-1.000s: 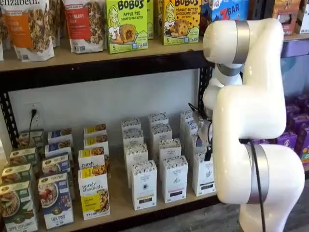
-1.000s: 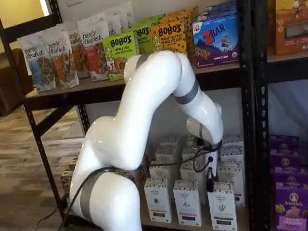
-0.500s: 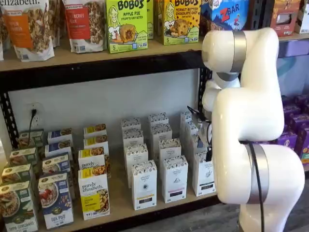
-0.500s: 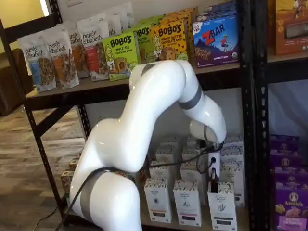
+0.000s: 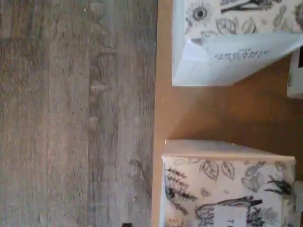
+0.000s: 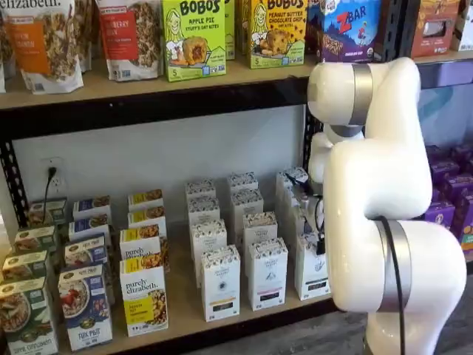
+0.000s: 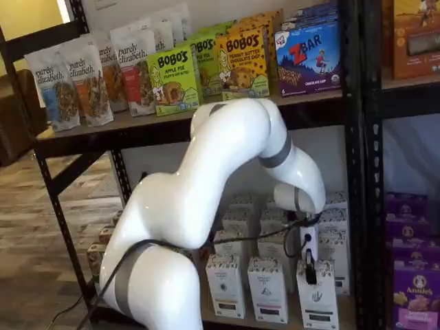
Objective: Pick up the white box with a green strip in the middle, on the bottom shelf, the sixth box from the left
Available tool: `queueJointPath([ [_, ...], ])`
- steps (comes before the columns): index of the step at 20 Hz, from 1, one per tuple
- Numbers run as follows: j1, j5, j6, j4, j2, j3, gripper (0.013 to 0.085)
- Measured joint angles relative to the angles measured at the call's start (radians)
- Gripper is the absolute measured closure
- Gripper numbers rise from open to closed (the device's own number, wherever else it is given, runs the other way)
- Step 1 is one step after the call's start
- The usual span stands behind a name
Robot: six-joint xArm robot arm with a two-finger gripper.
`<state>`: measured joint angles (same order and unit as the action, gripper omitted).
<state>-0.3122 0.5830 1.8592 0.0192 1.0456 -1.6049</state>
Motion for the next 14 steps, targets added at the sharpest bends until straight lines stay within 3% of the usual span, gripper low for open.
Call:
queueJointPath([
  [5,0.006,0.032,-0.066,0.072,0.057,-0.057,0.013],
  [12,0.009,0.017,-0.077,0.08,0.086,-0.076,0.013],
  [14,0.009,0.009,-0.079,0.081,0.09,-0.076,0.021],
])
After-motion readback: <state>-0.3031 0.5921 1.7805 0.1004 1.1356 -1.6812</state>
